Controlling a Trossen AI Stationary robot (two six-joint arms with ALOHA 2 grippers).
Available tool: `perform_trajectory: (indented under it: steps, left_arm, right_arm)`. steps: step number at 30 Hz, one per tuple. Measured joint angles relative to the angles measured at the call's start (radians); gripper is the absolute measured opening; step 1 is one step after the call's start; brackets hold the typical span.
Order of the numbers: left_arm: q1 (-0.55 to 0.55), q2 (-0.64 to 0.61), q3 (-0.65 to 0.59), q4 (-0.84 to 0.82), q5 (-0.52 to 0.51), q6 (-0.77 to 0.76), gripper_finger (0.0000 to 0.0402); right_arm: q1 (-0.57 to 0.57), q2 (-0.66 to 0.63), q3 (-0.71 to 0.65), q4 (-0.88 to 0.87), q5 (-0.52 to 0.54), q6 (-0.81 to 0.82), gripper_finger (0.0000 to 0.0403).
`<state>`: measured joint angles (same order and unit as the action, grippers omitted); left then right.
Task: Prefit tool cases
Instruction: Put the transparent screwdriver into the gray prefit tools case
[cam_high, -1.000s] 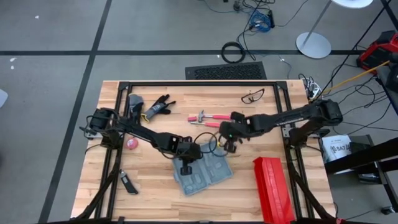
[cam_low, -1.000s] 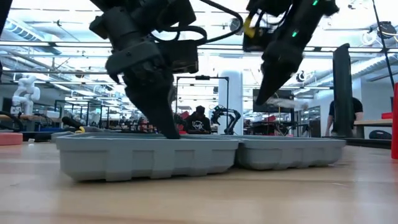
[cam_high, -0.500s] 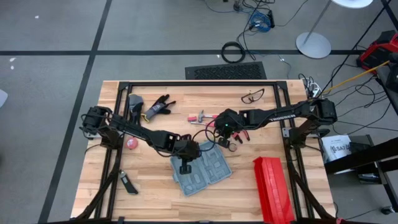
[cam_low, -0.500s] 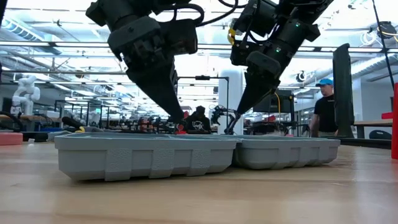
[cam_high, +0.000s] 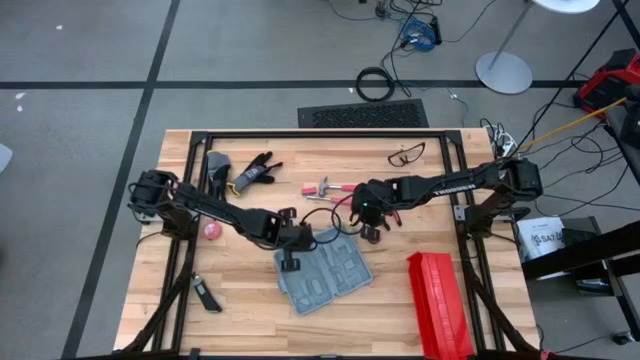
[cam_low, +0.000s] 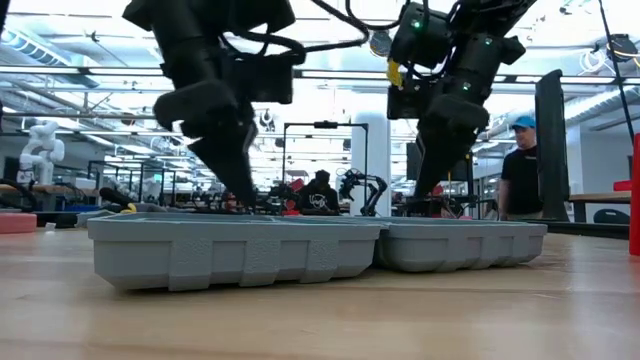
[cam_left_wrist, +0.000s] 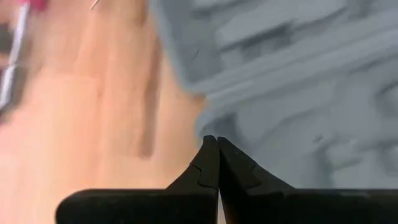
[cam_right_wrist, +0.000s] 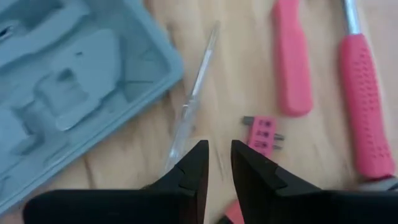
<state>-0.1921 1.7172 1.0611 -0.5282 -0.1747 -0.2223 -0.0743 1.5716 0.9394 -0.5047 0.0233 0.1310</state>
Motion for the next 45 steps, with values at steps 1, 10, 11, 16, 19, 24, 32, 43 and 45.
perform_trajectory:
  steps: [1,10,11,16,19,24,32,43,45]
  left_arm:
    - [0.000,-0.005,0.000,-0.023,-0.009,0.002,0.0000]
    - [0.000,-0.114,0.000,-0.165,-0.107,0.003,0.0000]
    - [0.000,-0.129,0.000,-0.166,-0.117,0.004,0.0000]
    - [0.000,-0.201,0.000,-0.174,-0.171,0.029,0.0000]
    - [0.000,-0.252,0.000,-0.188,-0.184,0.057,0.0000]
    - [0.000,-0.339,0.000,-0.242,-0.183,0.066,0.0000]
    - [-0.047,-0.308,-0.069,-0.053,0.089,-0.001,0.0006]
    - [-0.043,-0.114,-0.108,0.198,0.078,0.043,0.0008]
    - [-0.044,-0.111,-0.108,0.198,0.079,0.037,0.0008]
  right_arm:
    - [0.002,0.000,0.000,0.001,-0.010,-0.013,0.0064]
    - [0.049,0.000,0.000,0.011,-0.059,-0.069,0.0064]
    - [0.054,0.000,0.000,0.012,-0.059,-0.068,0.0064]
    - [0.066,0.000,0.000,0.041,0.011,-0.066,0.0064]
    - [0.060,0.000,0.000,0.043,0.059,-0.091,0.0064]
    - [0.037,0.000,0.000,0.034,0.011,-0.117,0.0067]
    - [0.095,0.000,0.000,0.015,-0.178,-0.091,0.0076]
    - [0.159,0.044,0.002,-0.015,0.074,-0.111,0.0079]
    - [0.148,0.049,0.001,-0.006,0.076,-0.105,0.0098]
